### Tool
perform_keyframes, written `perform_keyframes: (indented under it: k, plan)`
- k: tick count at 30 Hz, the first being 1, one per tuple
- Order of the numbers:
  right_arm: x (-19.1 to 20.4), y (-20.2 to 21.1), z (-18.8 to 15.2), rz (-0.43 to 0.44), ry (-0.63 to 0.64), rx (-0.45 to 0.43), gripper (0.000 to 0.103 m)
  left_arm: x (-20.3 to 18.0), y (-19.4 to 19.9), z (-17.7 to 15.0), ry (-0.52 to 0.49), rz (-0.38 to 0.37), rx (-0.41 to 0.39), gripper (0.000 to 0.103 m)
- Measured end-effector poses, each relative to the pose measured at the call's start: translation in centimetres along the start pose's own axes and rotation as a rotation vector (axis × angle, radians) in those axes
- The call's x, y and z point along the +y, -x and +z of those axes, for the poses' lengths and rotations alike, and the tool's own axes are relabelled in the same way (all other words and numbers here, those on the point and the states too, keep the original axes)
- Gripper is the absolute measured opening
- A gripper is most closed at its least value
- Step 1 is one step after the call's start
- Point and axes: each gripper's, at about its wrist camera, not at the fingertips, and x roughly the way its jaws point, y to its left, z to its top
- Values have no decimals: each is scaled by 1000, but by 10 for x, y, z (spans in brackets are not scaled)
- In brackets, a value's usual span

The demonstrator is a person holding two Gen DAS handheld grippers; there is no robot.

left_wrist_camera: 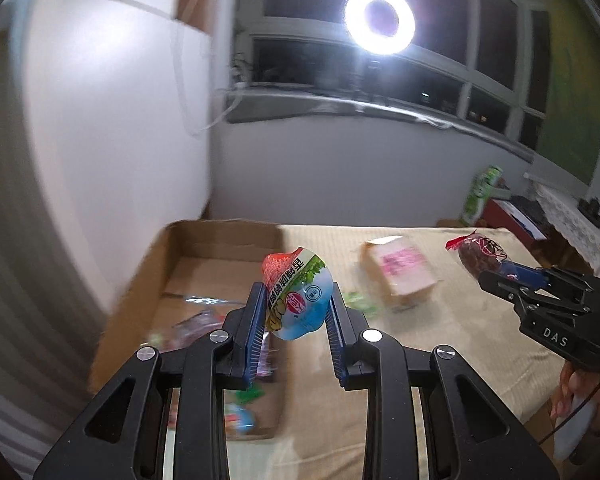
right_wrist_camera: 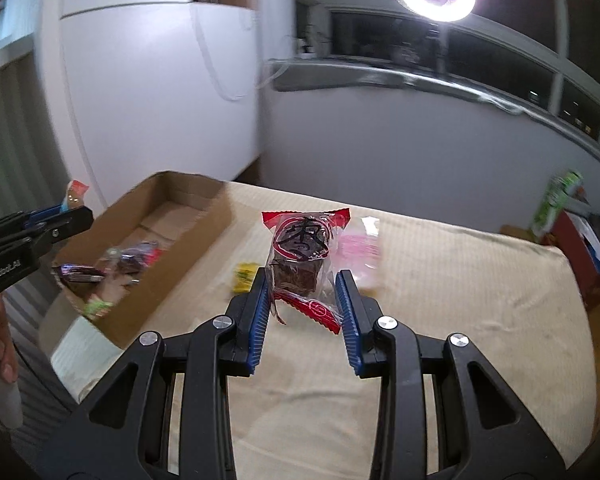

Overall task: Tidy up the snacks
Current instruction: 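Carry the jelly cup and brownie over the box and open both tools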

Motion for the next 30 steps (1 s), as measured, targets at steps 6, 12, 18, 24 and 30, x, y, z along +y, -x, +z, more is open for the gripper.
perform_keyframes:
  k: [6,12,18,24,30]
  plan:
    - [54,-20,14,74,66,2,34,51,7,-5,63,73,-4,27]
    - [89,-30,20,124,110,8,34,78,9,-8,100,101,-6,27]
    - [110,-39,21,156,129,13,34,89,9,-12,107,97,-4,27]
    - [118,-47,21,179,137,16,34,91,6,-11,101,97,-1,27]
    - [122,-50,22,197,143,18,34,93,4,-11,97,98,6,27]
